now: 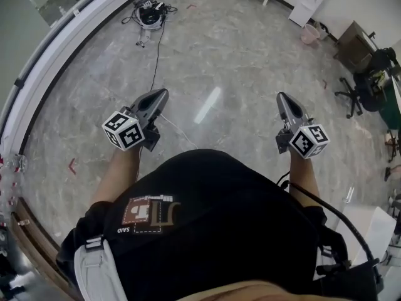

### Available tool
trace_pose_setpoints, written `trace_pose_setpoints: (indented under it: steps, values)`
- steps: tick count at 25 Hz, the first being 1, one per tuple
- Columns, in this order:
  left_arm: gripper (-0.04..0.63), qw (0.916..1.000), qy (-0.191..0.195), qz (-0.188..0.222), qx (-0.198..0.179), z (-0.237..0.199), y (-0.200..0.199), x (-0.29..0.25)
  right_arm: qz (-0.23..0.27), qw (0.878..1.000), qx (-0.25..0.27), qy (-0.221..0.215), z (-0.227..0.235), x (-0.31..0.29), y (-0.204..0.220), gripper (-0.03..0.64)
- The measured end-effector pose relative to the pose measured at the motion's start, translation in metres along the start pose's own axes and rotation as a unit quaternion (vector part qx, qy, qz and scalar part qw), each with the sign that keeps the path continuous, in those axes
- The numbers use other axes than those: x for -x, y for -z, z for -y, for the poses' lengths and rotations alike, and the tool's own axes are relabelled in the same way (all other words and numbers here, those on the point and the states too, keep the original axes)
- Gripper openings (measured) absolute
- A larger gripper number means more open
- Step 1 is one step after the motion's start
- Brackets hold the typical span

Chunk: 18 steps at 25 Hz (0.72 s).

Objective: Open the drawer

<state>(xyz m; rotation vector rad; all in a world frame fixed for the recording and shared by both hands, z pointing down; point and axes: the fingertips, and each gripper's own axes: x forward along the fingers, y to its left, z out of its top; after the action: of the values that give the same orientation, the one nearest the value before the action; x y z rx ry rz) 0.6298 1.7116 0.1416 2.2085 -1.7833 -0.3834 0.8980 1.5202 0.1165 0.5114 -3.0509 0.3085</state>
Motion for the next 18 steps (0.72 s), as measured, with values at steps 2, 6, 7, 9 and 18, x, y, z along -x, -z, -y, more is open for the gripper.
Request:
trace_pose_setpoints:
  steps: [2,6,7,9,18]
  values:
    - [-0.002,0.9999,0.003,-0.013,0.0,-0.004,0.002,-0.031,-0.003,1.0,-0.01,0.0,0.027,-0.007,0.001,0.002]
    - [-0.002,0.9997,0.002,-0.022,0.011,-0.038,-0.004,-0.082,-0.014,1.0,-0.026,0.007,0.071,-0.037,0.008,0.002]
    - [-0.002,0.9996,0.004,-0.023,0.015,-0.047,-0.003,-0.093,-0.016,0.999,-0.032,0.011,0.08,-0.045,0.01,0.002]
    - [-0.002,0.9993,0.014,-0.027,0.02,-0.068,-0.003,-0.116,-0.019,0.999,-0.035,0.018,0.097,-0.064,0.012,0.002]
    - [-0.002,0.9945,0.089,-0.046,0.031,-0.214,-0.045,-0.244,-0.001,0.996,-0.039,0.076,0.182,-0.222,-0.016,0.002]
